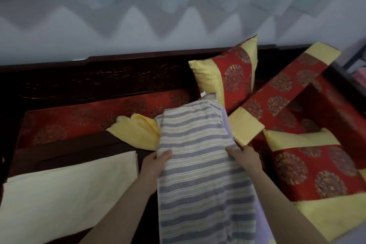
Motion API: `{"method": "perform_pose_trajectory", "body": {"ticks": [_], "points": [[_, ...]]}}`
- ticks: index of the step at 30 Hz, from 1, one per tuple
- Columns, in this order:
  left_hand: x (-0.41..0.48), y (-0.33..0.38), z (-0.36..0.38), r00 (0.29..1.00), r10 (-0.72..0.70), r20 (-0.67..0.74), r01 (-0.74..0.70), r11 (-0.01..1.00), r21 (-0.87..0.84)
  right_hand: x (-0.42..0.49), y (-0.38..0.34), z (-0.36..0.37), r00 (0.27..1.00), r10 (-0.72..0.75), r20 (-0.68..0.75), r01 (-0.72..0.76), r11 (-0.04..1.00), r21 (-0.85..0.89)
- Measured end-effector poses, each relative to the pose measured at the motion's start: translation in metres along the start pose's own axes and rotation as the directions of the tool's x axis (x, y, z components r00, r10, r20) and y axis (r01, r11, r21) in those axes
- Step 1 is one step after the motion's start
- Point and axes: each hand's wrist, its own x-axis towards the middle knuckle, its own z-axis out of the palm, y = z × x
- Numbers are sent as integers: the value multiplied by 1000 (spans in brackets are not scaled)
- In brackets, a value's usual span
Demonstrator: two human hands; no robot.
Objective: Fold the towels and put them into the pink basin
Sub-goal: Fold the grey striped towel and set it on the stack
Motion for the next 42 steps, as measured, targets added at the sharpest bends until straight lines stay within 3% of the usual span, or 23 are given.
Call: {"method": "perform_pose_trajectory", "body": {"ticks": [4, 6, 8, 14, 19, 23, 25, 28, 33, 36, 38, 42], "points": [[-18, 25, -8, 996, 83, 28, -82, 996, -27, -12, -11, -26, 997, -68, -44, 75, 977, 200], [-28, 48, -13, 992, 118, 44, -119, 993, 18, -28, -32, -44, 997, -79, -15, 79, 910, 408], [-38, 74, -18, 987, 156, 32, -157, 987, 33, -45, -57, -66, 993, -115, -14, 106, 854, 510], [-92, 171, -33, 898, 432, 87, -433, 901, -12, -101, -140, -138, 930, -323, -173, 356, 683, 638], [-154, 256, -53, 806, 590, 43, -584, 806, -95, -149, -206, -198, 806, -455, -380, 574, 444, 688], [-200, 298, -69, 713, 700, 34, -692, 711, -126, -183, -233, -225, 760, -513, -400, 604, 329, 726], [-219, 300, -80, 691, 722, 35, -715, 690, -117, -200, -231, -225, 746, -572, -340, 576, 299, 761], [-224, 272, -109, 757, 646, 100, -646, 763, -32, -206, -208, -205, 724, -677, -136, 471, 339, 815], [-218, 154, -175, 888, 427, 172, -452, 881, 142, -204, -126, -131, 730, -659, 183, 345, 586, 733], [-211, 78, -201, 952, 215, 219, -269, 928, 258, -199, -63, -76, 756, -553, 352, 301, 770, 563], [-200, 32, -210, 983, 90, 163, -135, 946, 294, -193, -22, -38, 778, -477, 409, 291, 850, 439], [-167, -36, -223, 993, -115, -1, 102, 872, 480, -173, 46, 34, 757, -436, 487, 424, 894, 141]]}}
